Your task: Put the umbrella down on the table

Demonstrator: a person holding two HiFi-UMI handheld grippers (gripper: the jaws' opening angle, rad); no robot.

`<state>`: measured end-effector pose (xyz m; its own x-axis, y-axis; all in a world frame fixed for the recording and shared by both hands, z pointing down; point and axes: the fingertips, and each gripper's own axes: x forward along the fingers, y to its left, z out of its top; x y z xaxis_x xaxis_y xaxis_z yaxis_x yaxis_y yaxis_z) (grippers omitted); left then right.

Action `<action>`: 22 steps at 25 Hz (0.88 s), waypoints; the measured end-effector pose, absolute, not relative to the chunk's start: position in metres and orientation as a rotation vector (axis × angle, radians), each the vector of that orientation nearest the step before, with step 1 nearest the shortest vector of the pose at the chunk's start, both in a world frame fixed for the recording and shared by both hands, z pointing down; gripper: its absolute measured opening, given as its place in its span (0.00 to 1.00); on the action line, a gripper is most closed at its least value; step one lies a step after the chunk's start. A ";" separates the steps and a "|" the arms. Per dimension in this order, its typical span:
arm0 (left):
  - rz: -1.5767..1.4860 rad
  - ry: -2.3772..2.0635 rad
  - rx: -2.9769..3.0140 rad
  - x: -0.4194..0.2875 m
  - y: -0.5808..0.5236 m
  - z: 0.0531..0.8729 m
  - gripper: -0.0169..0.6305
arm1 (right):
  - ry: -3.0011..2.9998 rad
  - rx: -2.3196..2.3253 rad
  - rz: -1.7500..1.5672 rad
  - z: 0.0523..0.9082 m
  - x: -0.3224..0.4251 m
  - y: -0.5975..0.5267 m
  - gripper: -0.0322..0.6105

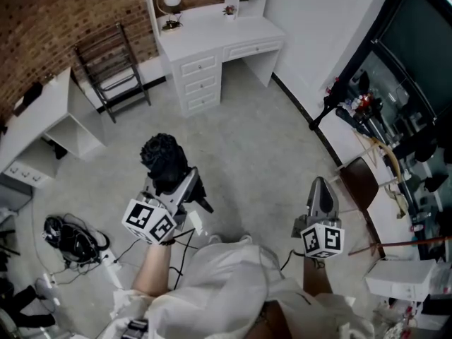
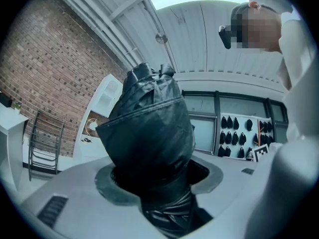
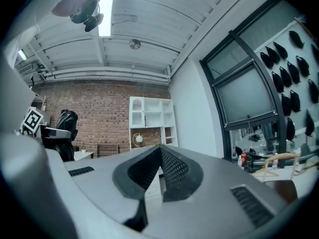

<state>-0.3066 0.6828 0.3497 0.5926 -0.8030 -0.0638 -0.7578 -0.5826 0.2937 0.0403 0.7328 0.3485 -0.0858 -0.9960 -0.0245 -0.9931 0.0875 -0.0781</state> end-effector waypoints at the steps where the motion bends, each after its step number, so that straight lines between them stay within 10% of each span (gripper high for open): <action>1: -0.276 -1.285 2.589 -0.308 0.682 0.351 0.44 | 2.260 -2.080 -0.064 0.350 0.038 0.734 0.08; 22: -0.234 -1.200 2.604 -0.298 0.660 0.364 0.44 | 2.251 -2.114 -0.107 0.367 0.031 0.716 0.08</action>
